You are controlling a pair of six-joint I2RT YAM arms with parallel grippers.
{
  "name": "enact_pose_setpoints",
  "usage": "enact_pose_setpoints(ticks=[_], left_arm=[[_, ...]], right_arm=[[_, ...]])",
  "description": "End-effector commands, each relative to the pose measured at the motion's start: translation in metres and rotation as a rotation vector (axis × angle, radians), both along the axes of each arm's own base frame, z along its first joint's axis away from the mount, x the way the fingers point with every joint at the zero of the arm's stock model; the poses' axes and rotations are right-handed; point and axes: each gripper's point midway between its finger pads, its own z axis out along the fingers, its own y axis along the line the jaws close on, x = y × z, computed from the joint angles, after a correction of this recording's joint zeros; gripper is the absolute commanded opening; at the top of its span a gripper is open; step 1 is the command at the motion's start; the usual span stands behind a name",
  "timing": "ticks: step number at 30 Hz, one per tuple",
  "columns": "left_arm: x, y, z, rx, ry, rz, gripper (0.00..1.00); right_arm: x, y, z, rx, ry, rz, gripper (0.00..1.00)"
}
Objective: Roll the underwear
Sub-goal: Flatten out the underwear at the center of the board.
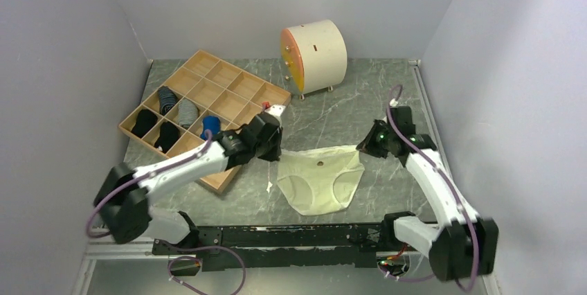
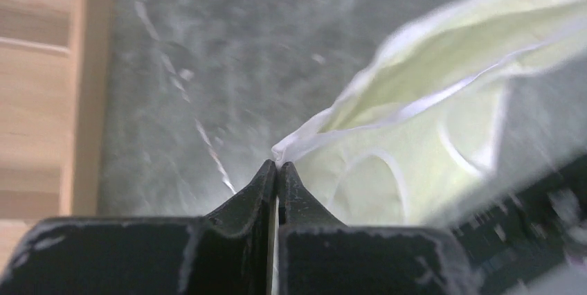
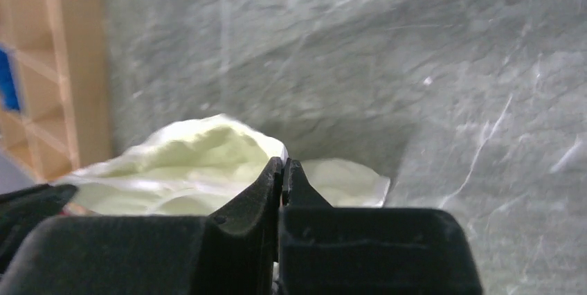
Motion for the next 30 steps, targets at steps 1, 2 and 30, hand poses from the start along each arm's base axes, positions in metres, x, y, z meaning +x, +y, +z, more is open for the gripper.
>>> enact_pose_setpoints(ticks=[1,2,30], left_arm=[[0.084,0.004,-0.014,-0.021,-0.045,0.110,0.05],[0.096,0.003,-0.020,-0.009,-0.046,0.109,0.05],[0.164,-0.020,-0.056,0.076,0.028,-0.005,0.62]], right_arm=[[0.062,-0.018,-0.030,-0.081,-0.062,-0.105,0.00],[0.073,-0.022,-0.040,-0.100,-0.050,-0.119,0.00],[0.132,-0.045,-0.056,-0.162,-0.012,-0.074,0.47]])
